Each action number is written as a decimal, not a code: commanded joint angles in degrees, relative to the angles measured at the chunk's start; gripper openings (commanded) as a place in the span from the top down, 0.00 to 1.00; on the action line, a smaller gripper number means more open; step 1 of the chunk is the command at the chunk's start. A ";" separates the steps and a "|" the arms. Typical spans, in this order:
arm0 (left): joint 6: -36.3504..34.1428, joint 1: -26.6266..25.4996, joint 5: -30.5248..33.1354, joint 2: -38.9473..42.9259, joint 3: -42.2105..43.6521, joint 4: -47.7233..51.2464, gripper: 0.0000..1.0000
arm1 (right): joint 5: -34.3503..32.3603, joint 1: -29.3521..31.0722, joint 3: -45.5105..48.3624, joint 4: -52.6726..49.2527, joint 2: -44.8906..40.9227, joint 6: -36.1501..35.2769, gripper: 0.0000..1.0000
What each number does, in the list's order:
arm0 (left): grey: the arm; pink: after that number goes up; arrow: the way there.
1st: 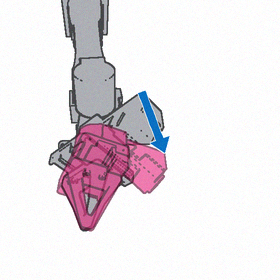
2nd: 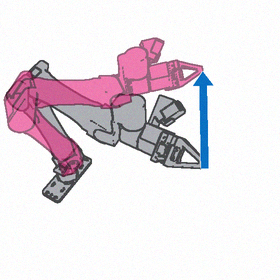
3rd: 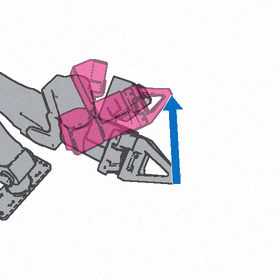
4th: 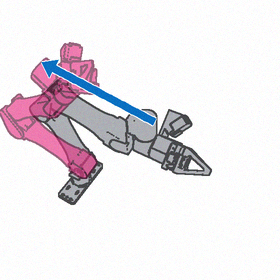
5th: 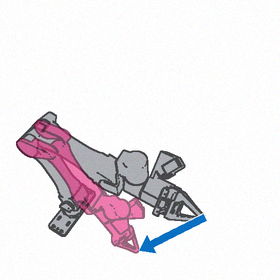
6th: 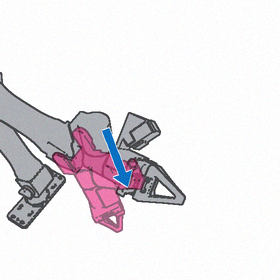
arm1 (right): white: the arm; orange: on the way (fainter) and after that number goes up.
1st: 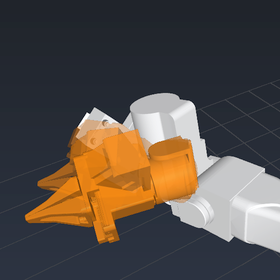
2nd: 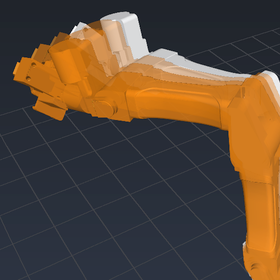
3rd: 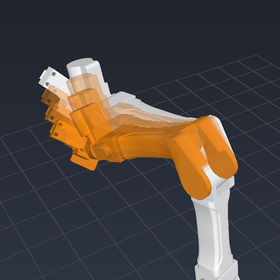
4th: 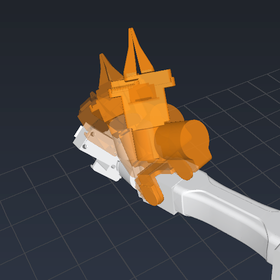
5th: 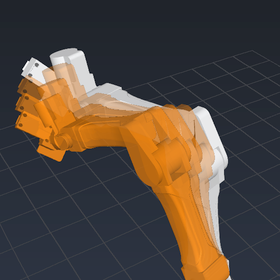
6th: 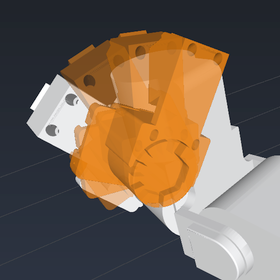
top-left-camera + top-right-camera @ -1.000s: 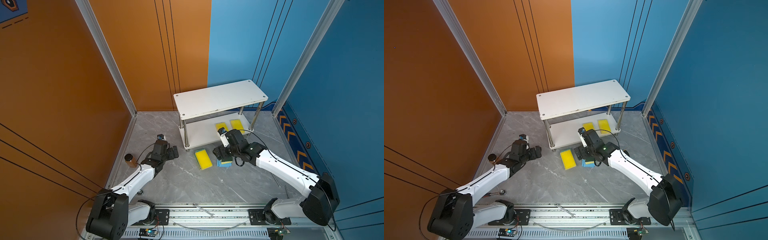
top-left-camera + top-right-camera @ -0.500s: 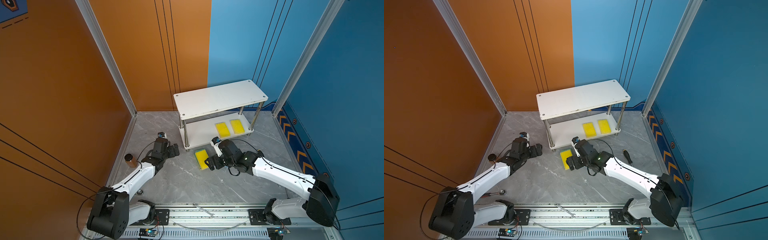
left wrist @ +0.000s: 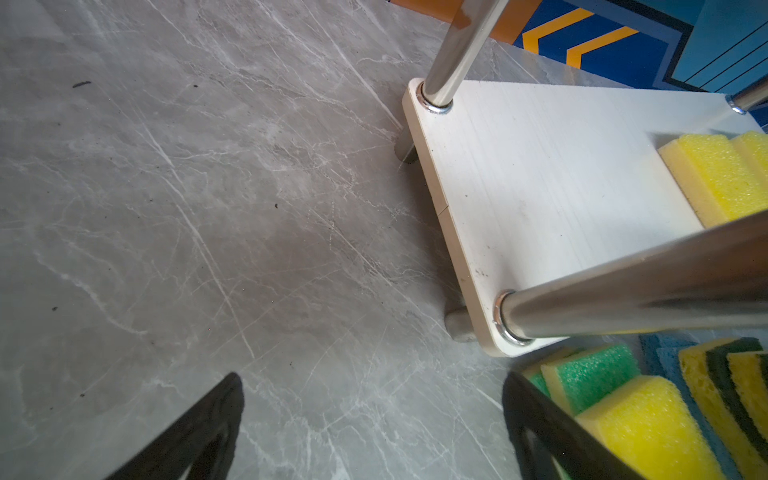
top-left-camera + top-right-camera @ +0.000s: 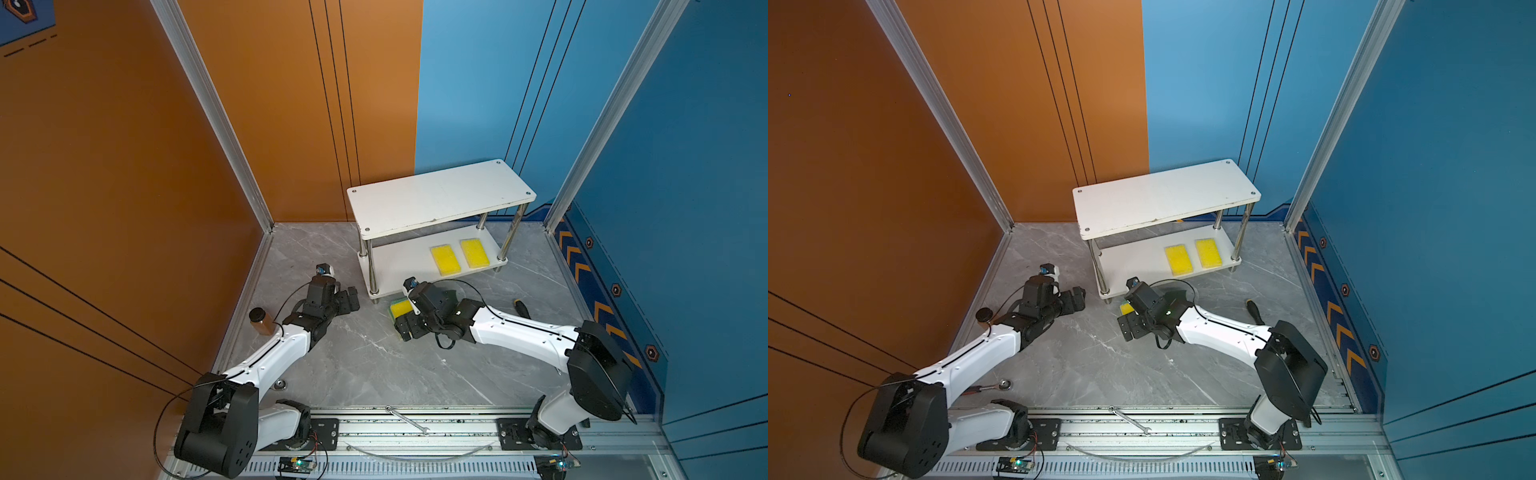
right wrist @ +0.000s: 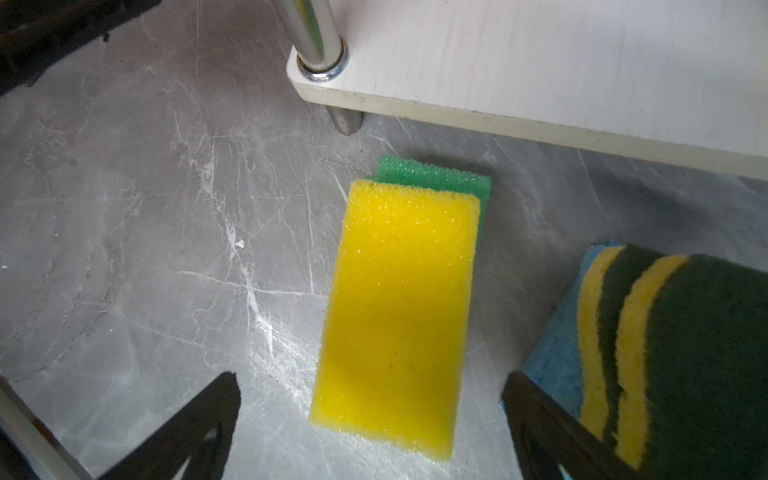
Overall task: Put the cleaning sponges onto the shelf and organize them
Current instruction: 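Lower the right gripper and grasp the yellow sponge atop the green one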
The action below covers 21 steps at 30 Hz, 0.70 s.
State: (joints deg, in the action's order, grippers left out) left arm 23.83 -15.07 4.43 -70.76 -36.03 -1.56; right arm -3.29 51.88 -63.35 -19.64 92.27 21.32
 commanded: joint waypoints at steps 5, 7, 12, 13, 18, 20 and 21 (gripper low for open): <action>-0.72 0.17 -1.26 -1.57 0.50 -1.51 0.02 | -1.26 0.55 -3.04 -2.99 2.62 0.34 0.03; -0.72 0.35 -1.48 -1.97 0.48 -1.77 0.02 | -1.46 0.55 -3.34 -3.32 3.18 0.30 0.03; -0.65 0.48 -1.96 -2.88 0.16 -2.05 0.02 | -1.64 0.71 -4.70 -4.69 4.96 0.04 0.06; -0.63 0.50 -2.01 -3.02 0.09 -2.13 0.02 | -1.73 0.72 -4.92 -4.88 5.25 -0.05 0.06; -0.54 0.57 -2.15 -3.46 -0.01 -2.22 0.02 | -2.09 0.93 -5.28 -4.99 6.49 -0.34 0.07; -0.46 0.57 -2.23 -3.51 -0.03 -2.26 0.02 | -2.39 0.94 -5.40 -5.15 7.03 -0.53 0.07; -0.46 0.57 -2.23 -3.46 -0.01 -2.30 0.02 | -2.51 1.03 -5.50 -5.23 7.29 -0.58 0.08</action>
State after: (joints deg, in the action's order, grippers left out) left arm 23.83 -14.90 3.31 -73.93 -36.01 -3.29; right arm -3.73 52.53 -67.35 -22.35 98.45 21.26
